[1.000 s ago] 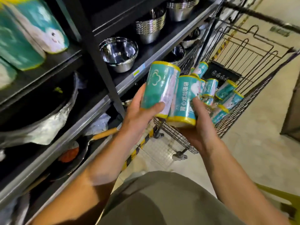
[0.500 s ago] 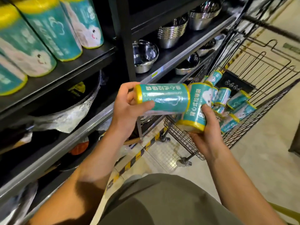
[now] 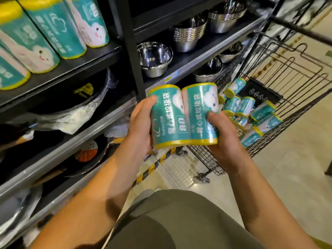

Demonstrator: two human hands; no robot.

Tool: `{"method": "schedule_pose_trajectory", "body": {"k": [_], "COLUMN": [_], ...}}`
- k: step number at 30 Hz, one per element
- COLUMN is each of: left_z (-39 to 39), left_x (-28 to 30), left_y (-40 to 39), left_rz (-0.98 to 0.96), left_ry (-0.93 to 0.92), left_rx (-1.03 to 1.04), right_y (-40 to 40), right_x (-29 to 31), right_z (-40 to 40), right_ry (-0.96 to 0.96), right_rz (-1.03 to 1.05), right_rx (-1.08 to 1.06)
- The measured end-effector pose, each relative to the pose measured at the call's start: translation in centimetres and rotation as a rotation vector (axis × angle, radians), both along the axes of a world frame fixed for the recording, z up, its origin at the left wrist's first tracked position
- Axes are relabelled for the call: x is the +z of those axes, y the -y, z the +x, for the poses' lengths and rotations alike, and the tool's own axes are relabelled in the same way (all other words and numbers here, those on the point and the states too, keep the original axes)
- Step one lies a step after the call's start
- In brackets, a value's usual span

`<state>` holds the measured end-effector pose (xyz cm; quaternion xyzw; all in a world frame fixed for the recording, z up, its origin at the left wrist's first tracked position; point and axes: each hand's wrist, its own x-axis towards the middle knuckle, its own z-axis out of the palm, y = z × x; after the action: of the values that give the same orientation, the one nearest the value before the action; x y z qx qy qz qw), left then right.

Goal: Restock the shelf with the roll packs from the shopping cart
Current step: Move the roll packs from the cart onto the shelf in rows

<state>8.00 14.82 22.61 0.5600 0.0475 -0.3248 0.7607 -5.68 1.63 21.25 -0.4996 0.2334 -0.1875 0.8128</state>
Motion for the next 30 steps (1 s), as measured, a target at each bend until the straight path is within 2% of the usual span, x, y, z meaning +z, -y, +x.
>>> {"method": "schedule_pose_trajectory", "body": {"k": [9,14,18,23,25,28,30], "left_z": [-5.3,-8.4,-10.8,-14.4,-15.6,-17.5,-18.9], "left_x": [1.3,0.7,0.4,-0.8,-0.8,-1.0,-1.4], "left_y": [0.5,-2.1,-6.2,-13.2,-15.5,-18.6,-21.0], "left_rz": [0.148,0.252,0.166,0.024,0.052,0.151,0.185], "left_ry": [0.062,0.070,-0.003,0.119,0.169,0.172,0.164], "left_rx": [0.071,0.275,0.359,0.252,0.281,0.460,0.627], "right_y": [1.9,0.9,-2.2,-6.9,-8.8,-12.5,-15.5], "right_x": [-1.1,-1.3,-1.4,-0.9,-0.9,-0.5,-0.1], "right_z": [-2.4,-2.4,-1.5,-0.4,-0.4,-1.0,-1.6], "right_ry": [-0.034,-0.069,-0.097,-0.078,-0.047,-0.017,-0.010], "right_rz": [0.051,0.101,0.218,0.300,0.262,0.172,0.115], "right_rx": [0.117,0.272,0.403,0.638,0.743,0.880,0.888]}}
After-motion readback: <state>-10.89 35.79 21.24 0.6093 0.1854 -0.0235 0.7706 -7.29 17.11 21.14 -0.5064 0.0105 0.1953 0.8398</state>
